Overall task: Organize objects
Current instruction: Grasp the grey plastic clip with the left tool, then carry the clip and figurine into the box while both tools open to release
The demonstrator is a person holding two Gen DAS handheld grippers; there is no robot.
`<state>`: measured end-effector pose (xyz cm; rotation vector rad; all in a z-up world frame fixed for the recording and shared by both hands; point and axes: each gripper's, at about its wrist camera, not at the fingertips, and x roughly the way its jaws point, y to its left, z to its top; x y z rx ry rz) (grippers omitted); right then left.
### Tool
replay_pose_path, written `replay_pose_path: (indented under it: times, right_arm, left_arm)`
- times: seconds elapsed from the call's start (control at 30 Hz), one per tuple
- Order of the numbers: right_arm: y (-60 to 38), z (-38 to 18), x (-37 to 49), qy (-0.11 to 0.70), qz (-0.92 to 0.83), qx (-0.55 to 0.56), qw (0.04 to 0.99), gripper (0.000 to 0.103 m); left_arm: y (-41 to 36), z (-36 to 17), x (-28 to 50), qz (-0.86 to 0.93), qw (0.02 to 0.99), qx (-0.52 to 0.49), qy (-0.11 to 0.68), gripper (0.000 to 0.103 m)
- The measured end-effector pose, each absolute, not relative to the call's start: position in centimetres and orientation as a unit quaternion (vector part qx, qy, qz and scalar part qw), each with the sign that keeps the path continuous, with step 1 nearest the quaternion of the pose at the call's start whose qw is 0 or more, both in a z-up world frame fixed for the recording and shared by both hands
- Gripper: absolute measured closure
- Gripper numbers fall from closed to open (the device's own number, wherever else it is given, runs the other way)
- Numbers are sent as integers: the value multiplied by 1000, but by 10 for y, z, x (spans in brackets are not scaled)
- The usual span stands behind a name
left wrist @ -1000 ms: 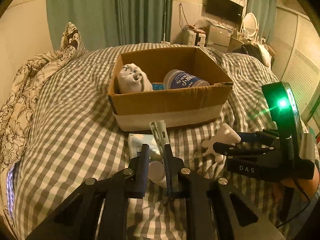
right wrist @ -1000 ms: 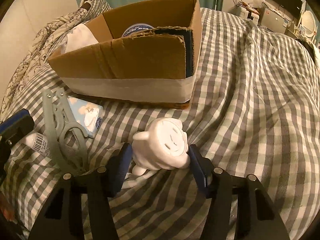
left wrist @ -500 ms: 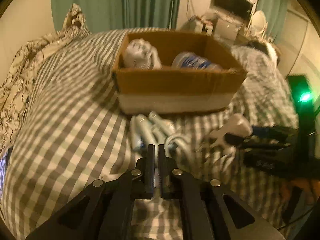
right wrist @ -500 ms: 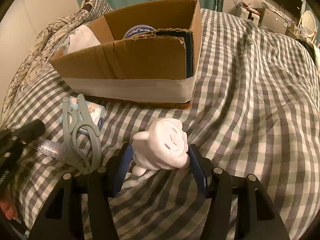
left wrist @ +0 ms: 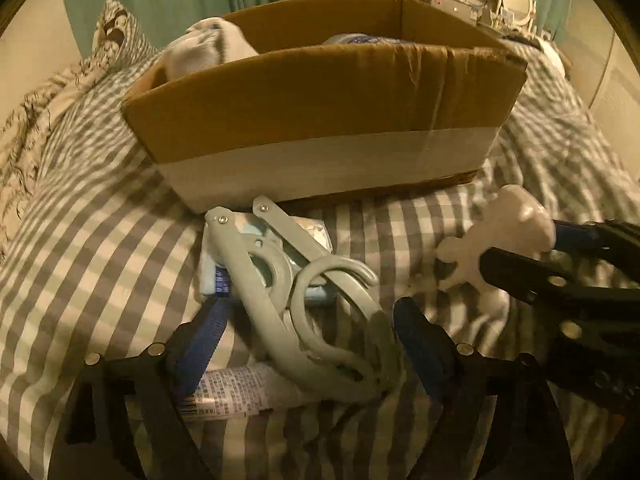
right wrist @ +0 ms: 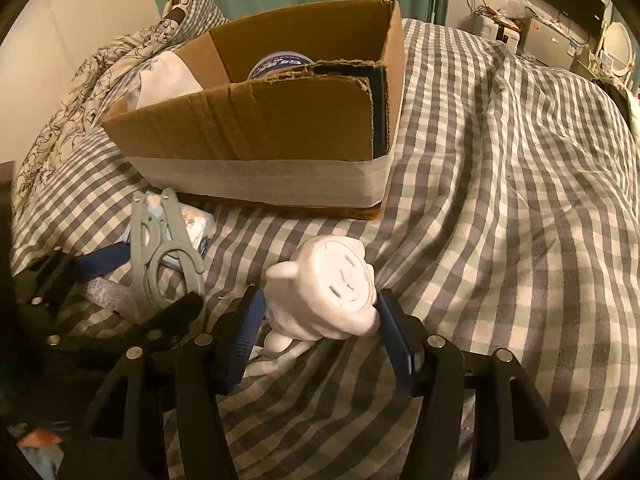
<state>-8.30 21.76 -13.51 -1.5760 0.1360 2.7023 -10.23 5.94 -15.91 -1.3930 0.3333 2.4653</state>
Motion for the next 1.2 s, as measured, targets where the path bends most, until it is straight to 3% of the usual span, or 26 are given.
replay_pose_path:
  times: [0.03, 0.07, 0.13, 0.33, 0.63, 0.8, 0.83, 0.93, 1.07, 1.2]
  right_arm:
    - [218, -135, -83, 44, 863, -503, 5, 46]
    - [218, -135, -82, 44, 864, -502, 5, 46]
    - [220, -134, -81, 46, 865, -500, 5, 46]
    - [219, -131, -78, 47, 867, -496, 9, 46]
    - [221, -105, -64, 35, 883, -468, 11, 79]
    - [219, -111, -68, 40, 877, -478, 8, 79]
    - [219, -113, -71, 45, 876, -481, 10, 75]
    - [221, -118, -78, 54, 872, -486, 16, 49]
    - [212, -123, -92, 54, 871, -489, 8, 37]
    - [203, -139, -114, 44, 861, -507, 20, 35]
  left_arm:
    - [58, -159, -101, 857, 141, -482, 117, 35]
    - [56, -156, -100, 860, 138, -478, 114, 41]
    - [47, -151, -97, 863, 143, -474, 99, 73]
    - [31, -131, -79, 864, 182, -467, 51, 91]
    - [34, -80, -66, 888, 203, -409, 51, 94]
    - [28, -66, -64, 898, 189, -392, 63, 94]
    - [27, -66, -65, 899, 184, -392, 64, 94]
    - [22, -72, -72, 898, 174, -400, 62, 94]
    - [17, -85, -82, 896, 161, -410, 58, 94]
    - [10, -93, -88, 893, 159, -418, 48, 94]
